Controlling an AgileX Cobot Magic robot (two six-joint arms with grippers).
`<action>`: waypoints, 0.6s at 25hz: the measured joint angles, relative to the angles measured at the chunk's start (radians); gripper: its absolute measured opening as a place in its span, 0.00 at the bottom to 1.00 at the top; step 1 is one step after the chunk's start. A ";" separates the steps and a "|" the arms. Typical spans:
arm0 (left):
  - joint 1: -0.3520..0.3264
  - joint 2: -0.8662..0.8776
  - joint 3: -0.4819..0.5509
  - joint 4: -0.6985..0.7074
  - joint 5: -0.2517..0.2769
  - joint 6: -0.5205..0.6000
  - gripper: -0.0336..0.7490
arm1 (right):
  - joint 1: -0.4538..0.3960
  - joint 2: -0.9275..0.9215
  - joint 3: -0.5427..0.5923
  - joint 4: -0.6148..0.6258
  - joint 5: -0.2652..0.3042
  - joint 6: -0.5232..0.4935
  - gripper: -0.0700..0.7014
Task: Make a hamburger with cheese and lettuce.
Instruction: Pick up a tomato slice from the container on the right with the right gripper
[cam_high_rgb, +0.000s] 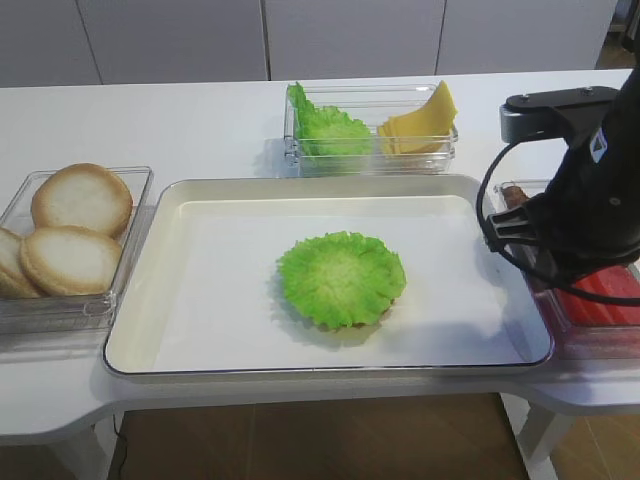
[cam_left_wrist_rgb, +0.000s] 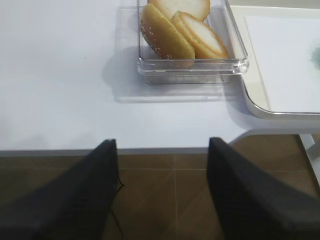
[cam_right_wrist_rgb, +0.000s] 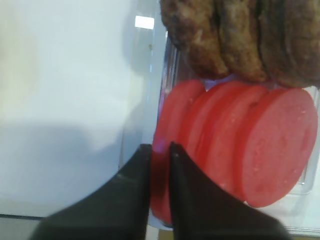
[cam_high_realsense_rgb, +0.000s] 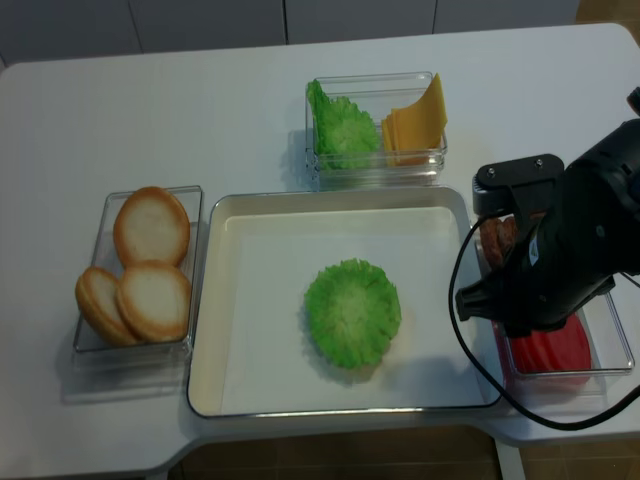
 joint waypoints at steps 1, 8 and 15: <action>0.000 0.000 0.000 0.000 0.000 0.000 0.58 | 0.000 0.000 0.000 -0.004 -0.002 0.000 0.18; 0.000 0.000 0.000 0.000 0.000 0.000 0.58 | 0.000 0.000 0.000 -0.017 -0.007 0.000 0.14; 0.000 0.000 0.000 0.000 0.000 0.000 0.58 | 0.000 -0.004 0.000 -0.021 -0.007 0.000 0.14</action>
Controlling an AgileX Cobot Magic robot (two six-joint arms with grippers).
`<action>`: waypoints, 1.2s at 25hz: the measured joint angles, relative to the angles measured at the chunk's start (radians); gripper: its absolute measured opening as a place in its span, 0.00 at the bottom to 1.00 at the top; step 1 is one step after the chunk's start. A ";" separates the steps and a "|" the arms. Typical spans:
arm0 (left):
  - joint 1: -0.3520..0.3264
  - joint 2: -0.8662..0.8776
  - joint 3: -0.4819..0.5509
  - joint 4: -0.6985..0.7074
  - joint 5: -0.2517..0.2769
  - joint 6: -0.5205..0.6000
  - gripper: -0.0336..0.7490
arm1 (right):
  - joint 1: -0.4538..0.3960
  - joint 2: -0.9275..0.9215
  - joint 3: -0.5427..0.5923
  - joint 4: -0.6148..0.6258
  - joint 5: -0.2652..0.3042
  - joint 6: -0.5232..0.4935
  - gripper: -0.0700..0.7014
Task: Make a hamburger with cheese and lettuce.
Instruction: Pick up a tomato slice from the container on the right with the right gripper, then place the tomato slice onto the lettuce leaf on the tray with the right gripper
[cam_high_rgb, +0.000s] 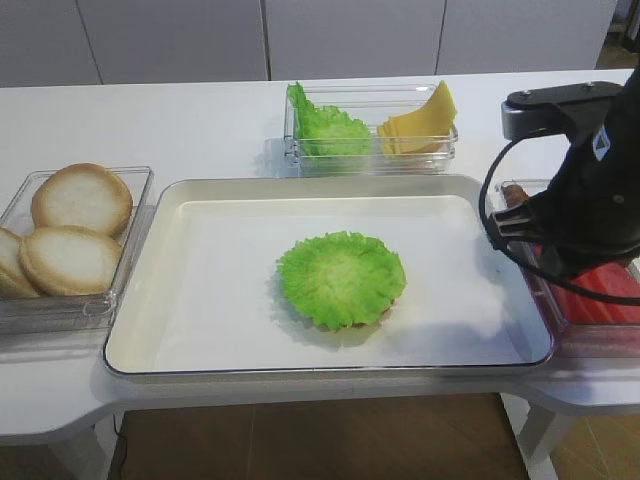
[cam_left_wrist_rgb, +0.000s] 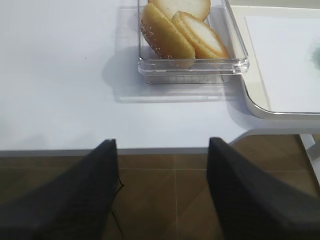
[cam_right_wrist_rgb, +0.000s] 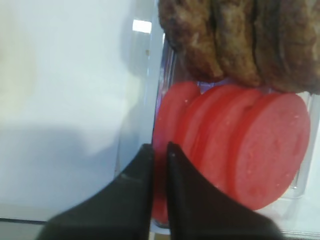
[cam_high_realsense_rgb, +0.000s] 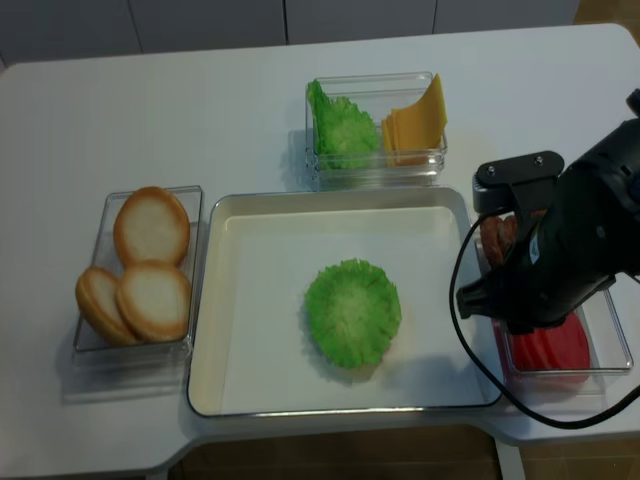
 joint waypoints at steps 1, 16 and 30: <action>0.000 0.000 0.000 0.000 0.000 0.000 0.58 | 0.000 -0.007 0.000 -0.005 0.000 0.000 0.14; 0.000 0.000 0.000 0.000 0.000 0.000 0.58 | 0.000 -0.168 -0.022 -0.021 0.067 0.004 0.14; 0.000 0.000 0.000 0.000 0.000 0.000 0.58 | 0.001 -0.233 -0.283 0.063 0.201 -0.062 0.14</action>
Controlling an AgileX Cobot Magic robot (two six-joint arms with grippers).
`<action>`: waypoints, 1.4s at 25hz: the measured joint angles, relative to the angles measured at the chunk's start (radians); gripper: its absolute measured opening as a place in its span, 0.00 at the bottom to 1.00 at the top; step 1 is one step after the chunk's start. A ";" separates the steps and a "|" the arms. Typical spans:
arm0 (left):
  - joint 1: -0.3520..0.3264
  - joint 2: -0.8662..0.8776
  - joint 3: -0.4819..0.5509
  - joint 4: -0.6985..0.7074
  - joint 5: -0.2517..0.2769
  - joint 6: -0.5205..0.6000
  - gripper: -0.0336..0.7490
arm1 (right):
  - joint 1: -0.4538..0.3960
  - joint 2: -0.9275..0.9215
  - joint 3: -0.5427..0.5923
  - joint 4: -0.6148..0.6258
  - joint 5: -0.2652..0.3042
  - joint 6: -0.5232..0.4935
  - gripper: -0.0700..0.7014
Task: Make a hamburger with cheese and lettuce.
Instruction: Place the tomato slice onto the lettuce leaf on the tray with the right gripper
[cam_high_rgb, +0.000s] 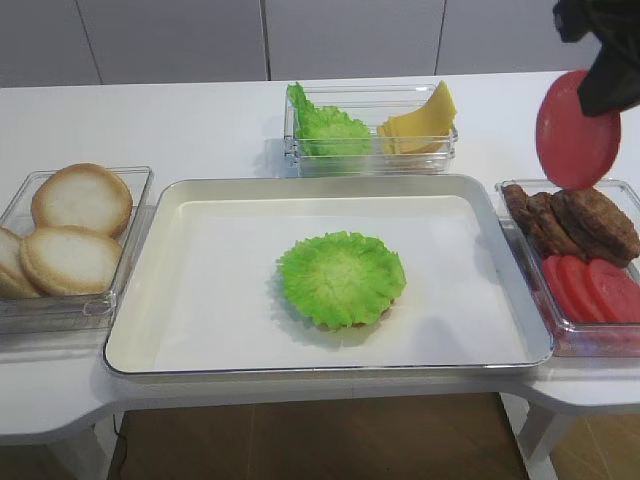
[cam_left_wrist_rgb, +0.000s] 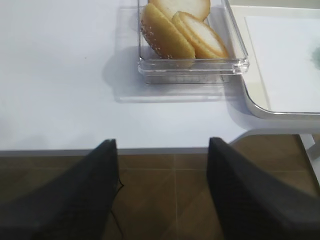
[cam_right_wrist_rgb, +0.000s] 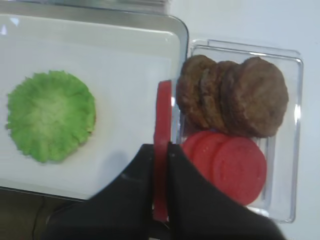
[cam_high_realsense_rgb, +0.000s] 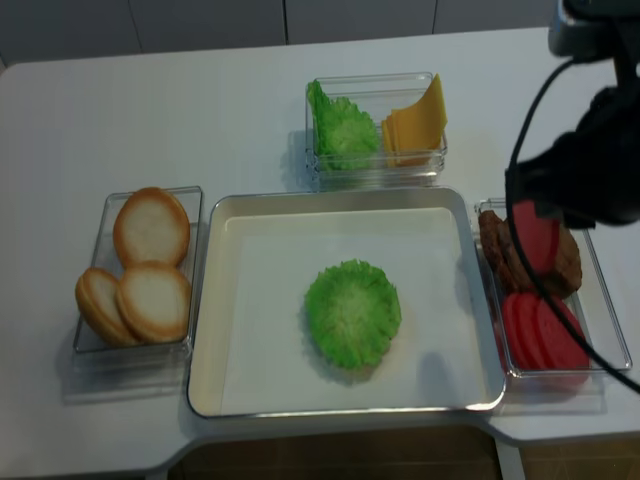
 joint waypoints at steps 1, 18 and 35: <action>0.000 0.000 0.000 0.000 0.000 0.000 0.58 | 0.003 0.005 -0.017 0.010 0.005 -0.006 0.14; 0.000 0.000 0.000 0.000 0.000 0.000 0.58 | 0.383 0.360 -0.197 -0.295 0.044 0.090 0.14; 0.000 0.000 0.000 0.000 -0.002 0.000 0.58 | 0.460 0.557 -0.224 -0.451 0.025 0.050 0.14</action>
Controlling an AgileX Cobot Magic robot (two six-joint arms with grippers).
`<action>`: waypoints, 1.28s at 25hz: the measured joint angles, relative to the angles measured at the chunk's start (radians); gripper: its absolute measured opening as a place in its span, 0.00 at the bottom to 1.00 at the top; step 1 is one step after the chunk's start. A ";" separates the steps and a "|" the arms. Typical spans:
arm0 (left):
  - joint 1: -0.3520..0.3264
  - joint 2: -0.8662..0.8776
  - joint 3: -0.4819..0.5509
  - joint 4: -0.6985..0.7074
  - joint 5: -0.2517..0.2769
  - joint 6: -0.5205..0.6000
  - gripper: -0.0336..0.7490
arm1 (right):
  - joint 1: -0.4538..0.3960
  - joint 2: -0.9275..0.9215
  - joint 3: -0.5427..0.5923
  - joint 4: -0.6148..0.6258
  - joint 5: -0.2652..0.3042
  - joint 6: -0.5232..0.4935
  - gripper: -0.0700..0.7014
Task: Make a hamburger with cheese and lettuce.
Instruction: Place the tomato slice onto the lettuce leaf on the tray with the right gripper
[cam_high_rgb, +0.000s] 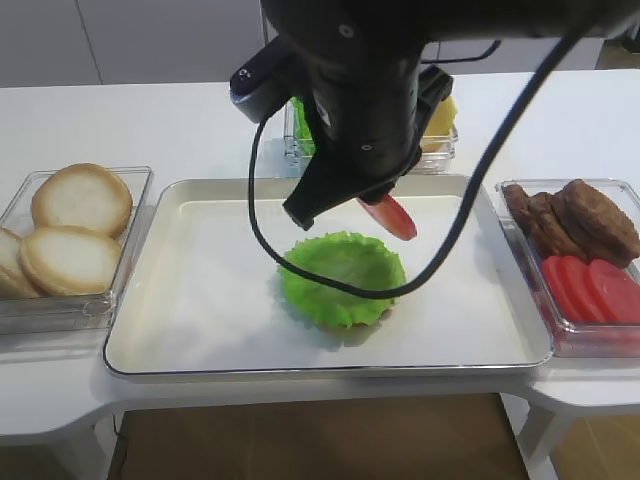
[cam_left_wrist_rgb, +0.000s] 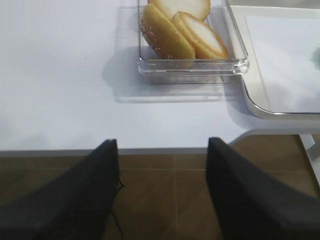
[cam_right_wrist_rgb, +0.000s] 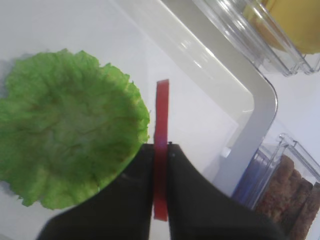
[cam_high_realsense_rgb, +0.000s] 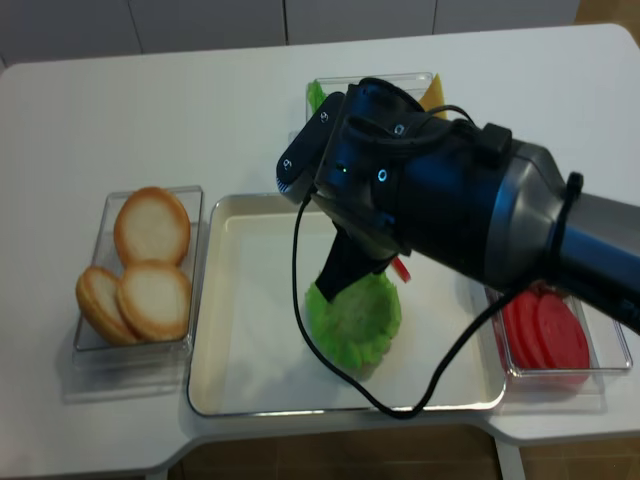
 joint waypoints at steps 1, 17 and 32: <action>0.000 0.000 0.000 0.000 0.000 0.000 0.58 | 0.002 0.004 0.000 -0.003 0.000 -0.001 0.14; 0.000 0.000 0.000 0.000 0.000 0.000 0.58 | 0.056 0.048 0.000 -0.003 -0.016 -0.011 0.14; 0.000 0.000 0.000 0.000 0.000 0.000 0.57 | 0.056 0.052 0.000 -0.017 -0.002 -0.037 0.14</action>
